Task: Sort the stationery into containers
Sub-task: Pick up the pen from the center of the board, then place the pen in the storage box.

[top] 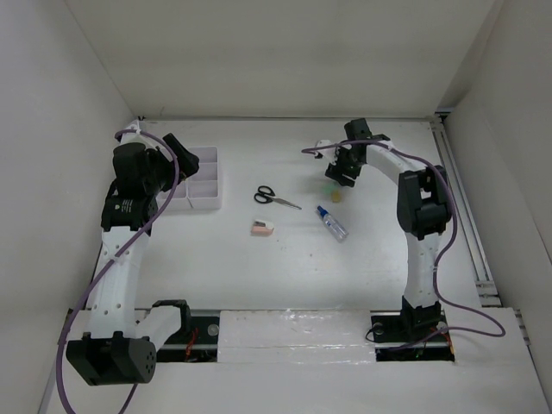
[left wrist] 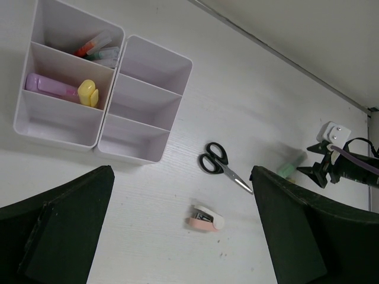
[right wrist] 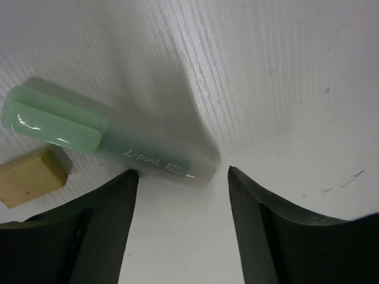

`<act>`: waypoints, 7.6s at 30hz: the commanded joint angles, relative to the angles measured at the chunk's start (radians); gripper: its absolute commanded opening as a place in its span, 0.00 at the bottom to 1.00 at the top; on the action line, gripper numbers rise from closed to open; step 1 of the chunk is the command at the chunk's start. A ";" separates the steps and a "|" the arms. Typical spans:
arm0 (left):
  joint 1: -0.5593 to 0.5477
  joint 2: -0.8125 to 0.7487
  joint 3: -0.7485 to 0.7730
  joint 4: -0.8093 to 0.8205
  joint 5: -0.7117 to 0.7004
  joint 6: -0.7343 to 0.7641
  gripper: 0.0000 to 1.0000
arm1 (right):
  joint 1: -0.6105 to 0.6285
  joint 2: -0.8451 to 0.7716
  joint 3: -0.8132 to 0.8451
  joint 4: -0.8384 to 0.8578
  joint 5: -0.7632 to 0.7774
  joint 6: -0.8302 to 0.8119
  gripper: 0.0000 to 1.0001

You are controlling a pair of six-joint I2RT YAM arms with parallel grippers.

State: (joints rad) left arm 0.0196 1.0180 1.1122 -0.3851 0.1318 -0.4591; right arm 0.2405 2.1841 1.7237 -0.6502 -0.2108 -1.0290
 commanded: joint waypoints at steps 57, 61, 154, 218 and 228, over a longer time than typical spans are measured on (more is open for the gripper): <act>0.002 0.013 0.005 0.038 0.043 0.017 1.00 | 0.075 0.114 0.205 -0.207 -0.002 -0.120 0.26; 0.002 0.013 0.005 0.038 0.043 0.017 1.00 | 0.075 0.105 0.185 -0.198 -0.013 -0.120 0.16; 0.002 0.243 0.126 0.180 -0.564 -0.231 0.00 | 0.812 -1.008 -0.665 0.743 0.683 1.333 1.00; -0.015 0.536 0.170 0.494 -0.847 -0.009 0.96 | 0.869 -1.316 -0.866 0.653 0.460 1.265 1.00; -0.029 0.387 0.333 0.335 -0.755 0.010 1.00 | 0.869 -1.255 -0.846 0.653 0.508 1.310 1.00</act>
State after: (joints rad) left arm -0.0124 1.4700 1.3861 0.0013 -0.6521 -0.4534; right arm 1.1011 0.9306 0.8665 -0.0444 0.2672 0.2623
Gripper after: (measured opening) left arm 0.996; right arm 0.994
